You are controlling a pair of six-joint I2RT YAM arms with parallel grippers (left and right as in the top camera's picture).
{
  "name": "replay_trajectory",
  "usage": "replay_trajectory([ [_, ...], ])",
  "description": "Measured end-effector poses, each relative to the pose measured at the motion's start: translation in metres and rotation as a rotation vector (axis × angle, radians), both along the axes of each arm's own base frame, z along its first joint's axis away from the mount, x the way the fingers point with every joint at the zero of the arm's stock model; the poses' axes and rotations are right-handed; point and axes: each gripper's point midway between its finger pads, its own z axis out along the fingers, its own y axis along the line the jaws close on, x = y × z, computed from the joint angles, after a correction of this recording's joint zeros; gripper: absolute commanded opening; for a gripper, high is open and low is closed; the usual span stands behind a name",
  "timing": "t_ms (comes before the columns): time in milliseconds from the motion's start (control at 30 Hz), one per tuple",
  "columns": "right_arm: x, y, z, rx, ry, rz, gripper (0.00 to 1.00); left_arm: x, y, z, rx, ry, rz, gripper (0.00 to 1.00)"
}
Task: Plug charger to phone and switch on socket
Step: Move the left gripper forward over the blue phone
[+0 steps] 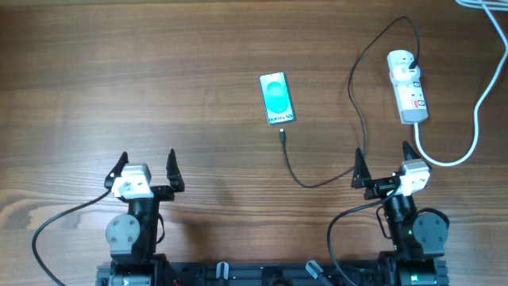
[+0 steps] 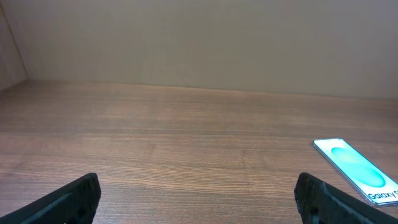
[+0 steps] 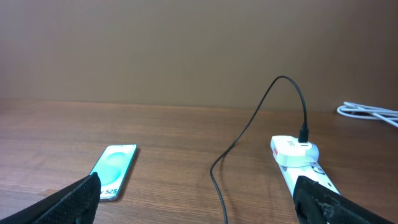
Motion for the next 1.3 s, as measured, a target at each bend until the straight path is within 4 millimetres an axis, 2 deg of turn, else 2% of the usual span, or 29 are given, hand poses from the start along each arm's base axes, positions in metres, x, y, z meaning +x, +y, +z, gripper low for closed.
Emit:
replay_trajectory([
  [533, 0.0, 0.0, 0.0, 0.0, 0.0, 0.0, 1.0, 0.0, 0.0, 0.0, 0.0, 0.0, -0.003, 1.0],
  [600, 0.0, 0.0, 0.0, 0.0, 0.0, 0.0, 1.0, 0.0, -0.009, 0.001, -0.003, -0.005, -0.049, 1.0],
  [633, 0.0, 0.0, 0.0, 0.0, 0.0, 0.0, 1.0, 0.0, -0.023, 0.004, -0.009, -0.017, -0.136, 1.0],
  [667, 0.0, 0.0, 0.0, 0.0, 0.0, 0.0, 1.0, -0.003, -0.041, 0.01, -0.012, -0.042, -0.24, 1.0],
  [733, 0.0, 0.0, 0.0, 0.0, 0.0, 0.0, 1.0, -0.013, -0.072, 0.034, 0.002, -0.146, -0.428, 1.0],
  [833, 0.0, 0.0, 0.0, 0.0, 0.001, 0.0, 1.0, -0.033, -0.096, 0.078, 0.064, -0.345, -0.59, 1.0],
  [900, 0.0, 0.0, 0.0, 0.0, 0.001, -0.002, 1.0, -0.045, -0.093, 0.114, 0.055, -0.494, -0.569, 1.0],
  [967, 0.0, 0.0, 0.0, 0.0, 0.001, -0.003, 1.0, -0.052, -0.076, 0.147, -0.012, -0.616, -0.48, 1.0],
  [1067, 0.0, 0.0, 0.0, 0.0, 0.002, -0.003, 1.0, -0.054, -0.061, 0.171, -0.082, -0.634, -0.4, 1.0],
  [1167, 0.0, -0.001, -0.001, 0.0, 0.002, -0.003, 1.0, -0.042, -0.05, 0.198, -0.163, -0.452, -0.326, 1.0],
  [1200, 0.0, -0.001, -0.001, 0.0, 0.002, -0.003, 0.99, -0.033, -0.047, 0.201, -0.202, -0.282, -0.293, 1.0],
  [1233, 0.0, -0.001, -0.001, 0.0, 0.003, -0.003, 1.0, -0.023, -0.045, 0.217, -0.225, -0.167, -0.265, 1.0],
  [1300, 0.0, -0.001, -0.001, 0.0, 0.003, -0.004, 1.0, -0.012, -0.044, 0.223, -0.261, 0.024, -0.238, 1.0],
])
